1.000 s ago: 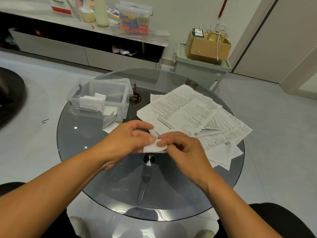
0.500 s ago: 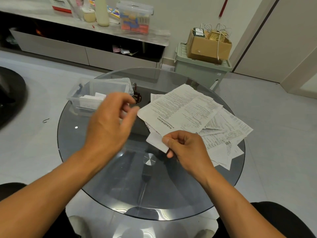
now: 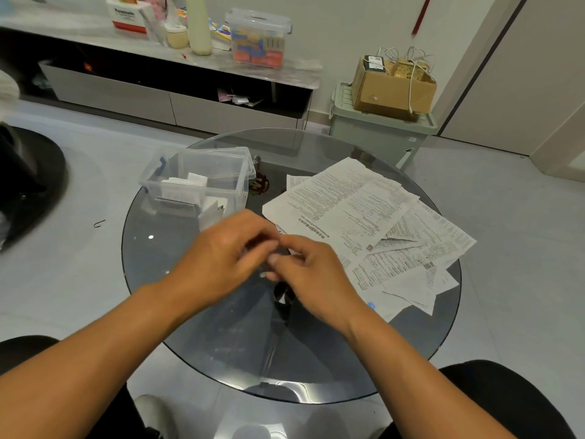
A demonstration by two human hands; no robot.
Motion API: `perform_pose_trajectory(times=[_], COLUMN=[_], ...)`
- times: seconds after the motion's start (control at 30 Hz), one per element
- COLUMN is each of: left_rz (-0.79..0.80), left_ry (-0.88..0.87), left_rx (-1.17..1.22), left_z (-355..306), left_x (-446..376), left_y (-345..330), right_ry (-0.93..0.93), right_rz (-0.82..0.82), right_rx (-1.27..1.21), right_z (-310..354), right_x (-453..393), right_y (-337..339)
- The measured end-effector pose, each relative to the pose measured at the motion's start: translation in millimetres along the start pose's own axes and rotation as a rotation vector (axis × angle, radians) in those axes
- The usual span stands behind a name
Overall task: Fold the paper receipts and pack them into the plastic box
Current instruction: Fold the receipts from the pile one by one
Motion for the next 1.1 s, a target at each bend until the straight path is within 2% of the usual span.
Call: perform_pose_trajectory(times=[0.07,0.13,0.2,0.27,0.37,0.57,0.77,0.87,0.97,1.03,1.1], left_rz=[0.115,0.231,0.346,0.404,0.365,0.265,0.153,0.102,0.202,0.320,0.340], left_ry=[-0.090,-0.106,-0.060,0.007,0.080,0.213,0.189,0.149,0.190,0.203,0.166], left_rx=[-0.019,-0.043,-0.076,-0.063,-0.035,0.032,0.170,0.201,0.337,0.310,0.279], left_z=[-7,-7,-1,5,16,20,1,1,7,7,3], left_x=[2,5,7,7,3,-1,-11,-14,-14,-12,-12], left_y=[-9,-19,-30,-39,-40,-34,-19,-12,-13,-22,-28], right_ry=[0.070,0.106,0.010,-0.111,-0.126,-0.042,-0.065,-0.019,-0.016,-0.005,-0.013], right_rz=[-0.191,-0.305,-0.216,-0.127,-0.115,-0.148,-0.004,0.037,0.036,0.060,0.067], right_rx=[0.103,0.403,0.658,0.799,0.915,0.741,0.393,0.249,0.083,-0.016,-0.079], right_z=[5,13,12,1,-13,-10,7,11,7,0,-4], right_x=[3,8,10,10,12,25,54,63,67,67,66], right_y=[23,47,61,68,70,83,91,102,113,115,116])
Point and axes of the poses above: each hand's wrist, its own x-axis away from the middle knuckle, its own y-axis out of the back of the hand, z = x × y, the point moved 5 cm from there along -x, towards the middle knuckle, and after that the axes turned 11 degrees about z, right-handed, at the moved point
